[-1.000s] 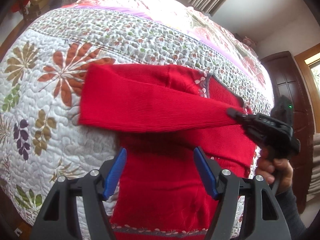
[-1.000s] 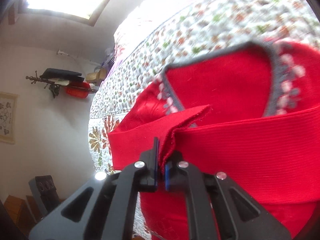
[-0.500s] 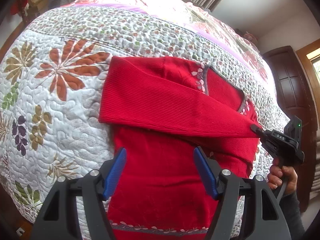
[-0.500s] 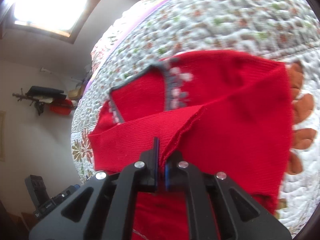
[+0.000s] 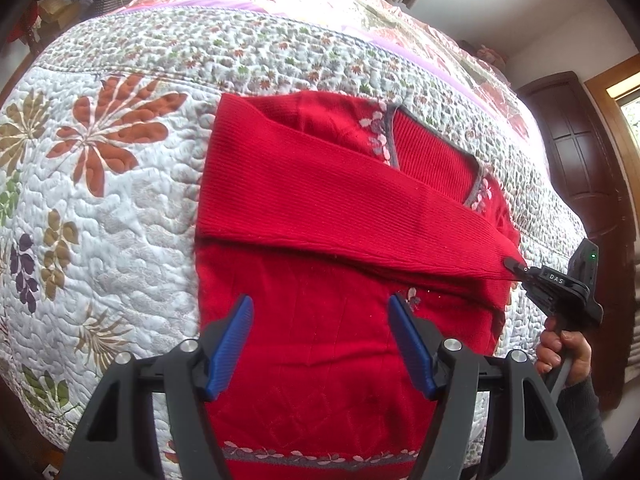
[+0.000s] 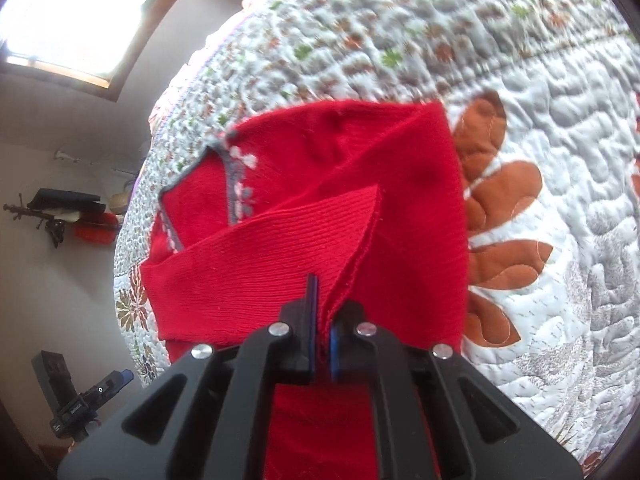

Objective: Fold small clothes

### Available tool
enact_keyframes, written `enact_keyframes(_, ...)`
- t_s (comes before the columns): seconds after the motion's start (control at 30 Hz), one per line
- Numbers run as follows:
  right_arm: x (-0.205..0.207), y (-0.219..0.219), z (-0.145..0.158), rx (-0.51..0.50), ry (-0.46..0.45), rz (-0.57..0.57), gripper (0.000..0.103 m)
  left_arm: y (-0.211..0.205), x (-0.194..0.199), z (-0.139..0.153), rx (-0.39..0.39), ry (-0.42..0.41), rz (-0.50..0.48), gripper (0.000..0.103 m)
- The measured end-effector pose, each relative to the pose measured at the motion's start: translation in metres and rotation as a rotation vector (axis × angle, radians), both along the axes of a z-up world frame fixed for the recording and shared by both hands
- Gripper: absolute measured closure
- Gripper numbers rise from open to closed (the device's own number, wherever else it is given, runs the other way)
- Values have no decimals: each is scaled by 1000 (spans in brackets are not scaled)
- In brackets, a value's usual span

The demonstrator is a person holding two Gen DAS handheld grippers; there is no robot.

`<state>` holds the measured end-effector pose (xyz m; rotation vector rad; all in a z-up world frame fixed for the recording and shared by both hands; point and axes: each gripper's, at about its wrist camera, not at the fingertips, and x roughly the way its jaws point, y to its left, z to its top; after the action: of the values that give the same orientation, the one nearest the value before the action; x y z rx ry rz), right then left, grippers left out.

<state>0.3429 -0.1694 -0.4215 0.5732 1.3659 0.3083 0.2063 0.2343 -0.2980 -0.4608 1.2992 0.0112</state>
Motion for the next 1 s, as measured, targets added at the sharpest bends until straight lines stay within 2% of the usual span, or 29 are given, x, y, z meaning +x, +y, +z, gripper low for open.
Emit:
enact_keyframes(0.13, 3, 0, -10, 10, 15, 11, 98, -4, 2, -3, 2, 11, -9, 33)
enact_keyframes(0.2, 4, -3, -14, 25, 34, 1, 93, -7, 4, -4, 3, 12, -17, 33)
enact_keyframes(0.27, 6, -10, -17, 44, 43, -23, 82, -10, 6, -5, 4, 14, -25, 33)
enact_keyframes(0.33, 10, -18, -20, 77, 55, -58, 79, -13, 9, -5, 4, 15, -30, 33)
enact_keyframes(0.37, 11, -21, -21, 92, 62, -69, 79, -14, 9, -5, 5, 15, -32, 33)
enact_keyframes(0.4, 12, -22, -22, 111, 70, -76, 84, -15, 11, -5, 5, 15, -36, 33)
enact_keyframes(0.43, 14, -24, -23, 118, 72, -76, 98, -17, 11, -4, 5, 15, -39, 33)
enact_keyframes(0.47, 14, -24, -21, 108, 68, -69, 100, -19, 12, -4, 6, 16, -42, 33)
enact_keyframes(0.7, 5, -29, 6, 42, -11, -35, 101, -31, 19, -4, 6, 20, -69, 33)
enact_keyframes(1.0, 0, -46, -9, -22, 4, -42, 101, -41, 21, -10, 9, 29, -87, 33)
